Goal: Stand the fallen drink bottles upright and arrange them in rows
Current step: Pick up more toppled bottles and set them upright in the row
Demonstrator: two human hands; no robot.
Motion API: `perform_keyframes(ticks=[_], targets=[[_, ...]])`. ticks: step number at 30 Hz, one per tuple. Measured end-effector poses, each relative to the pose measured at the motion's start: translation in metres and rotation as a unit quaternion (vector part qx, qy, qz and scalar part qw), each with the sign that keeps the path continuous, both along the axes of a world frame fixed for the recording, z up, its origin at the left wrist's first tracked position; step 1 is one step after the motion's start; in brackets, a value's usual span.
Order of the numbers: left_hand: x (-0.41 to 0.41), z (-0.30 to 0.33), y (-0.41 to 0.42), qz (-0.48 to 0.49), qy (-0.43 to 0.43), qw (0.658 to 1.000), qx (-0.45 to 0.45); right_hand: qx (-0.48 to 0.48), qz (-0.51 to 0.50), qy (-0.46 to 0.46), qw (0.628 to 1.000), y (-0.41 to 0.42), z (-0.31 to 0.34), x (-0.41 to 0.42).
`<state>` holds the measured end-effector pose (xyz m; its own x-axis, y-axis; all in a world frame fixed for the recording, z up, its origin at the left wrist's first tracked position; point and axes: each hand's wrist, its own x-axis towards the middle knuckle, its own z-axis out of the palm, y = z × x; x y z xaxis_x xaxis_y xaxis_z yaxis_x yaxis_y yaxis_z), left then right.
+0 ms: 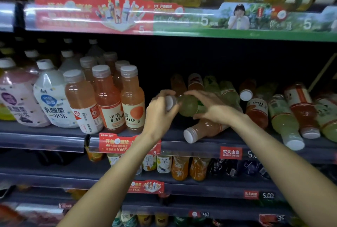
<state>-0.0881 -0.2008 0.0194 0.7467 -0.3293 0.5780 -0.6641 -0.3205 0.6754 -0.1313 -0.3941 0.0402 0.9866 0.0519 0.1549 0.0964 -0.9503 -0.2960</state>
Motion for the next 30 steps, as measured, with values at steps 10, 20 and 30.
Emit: perform_keyframes(ticks=[10,20,30], targets=[[0.020,0.002,0.071,0.208,-0.337,0.916,0.070,0.248,-0.037,-0.165,0.954,0.054,0.000,0.010],[0.041,-0.015,0.088,0.212,-0.298,0.909,0.201,0.375,-0.138,-0.129,0.908,0.111,-0.020,0.080],[0.043,-0.021,0.089,0.196,-0.298,0.917,0.179,0.389,-0.106,-0.091,0.911,0.126,-0.037,0.075]])
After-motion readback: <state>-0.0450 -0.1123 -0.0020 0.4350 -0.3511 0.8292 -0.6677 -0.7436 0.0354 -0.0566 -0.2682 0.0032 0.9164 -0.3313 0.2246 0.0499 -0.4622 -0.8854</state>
